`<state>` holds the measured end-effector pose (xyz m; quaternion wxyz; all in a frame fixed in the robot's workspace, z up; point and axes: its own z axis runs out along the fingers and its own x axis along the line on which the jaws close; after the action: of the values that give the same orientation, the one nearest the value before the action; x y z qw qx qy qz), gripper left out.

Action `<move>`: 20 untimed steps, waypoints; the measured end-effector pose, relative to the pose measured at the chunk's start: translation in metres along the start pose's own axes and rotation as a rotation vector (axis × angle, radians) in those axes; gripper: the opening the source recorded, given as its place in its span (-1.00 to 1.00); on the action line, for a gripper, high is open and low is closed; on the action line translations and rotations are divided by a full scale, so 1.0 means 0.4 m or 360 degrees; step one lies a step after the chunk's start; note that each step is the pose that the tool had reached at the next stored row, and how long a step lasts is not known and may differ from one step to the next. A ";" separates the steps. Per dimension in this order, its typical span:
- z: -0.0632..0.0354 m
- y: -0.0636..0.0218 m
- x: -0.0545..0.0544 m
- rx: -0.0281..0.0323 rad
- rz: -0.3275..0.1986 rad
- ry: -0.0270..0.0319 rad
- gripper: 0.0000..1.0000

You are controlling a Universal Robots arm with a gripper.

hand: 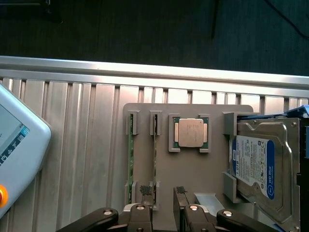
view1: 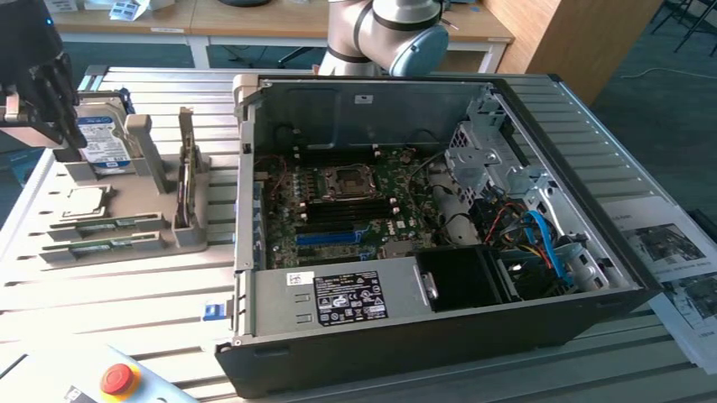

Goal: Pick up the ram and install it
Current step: 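Pick up the ram and move it above insertion slot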

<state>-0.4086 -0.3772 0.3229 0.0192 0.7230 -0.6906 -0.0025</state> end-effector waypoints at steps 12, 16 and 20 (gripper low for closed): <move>0.001 0.000 0.011 0.00003 0.0000 -0.00002 -0.38; 0.001 0.000 0.017 0.00004 0.0000 -0.00002 -0.38; 0.001 0.000 0.017 0.00006 0.0000 -0.00003 -0.38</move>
<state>-0.4084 -0.3839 0.3227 0.0190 0.7230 -0.6906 -0.0024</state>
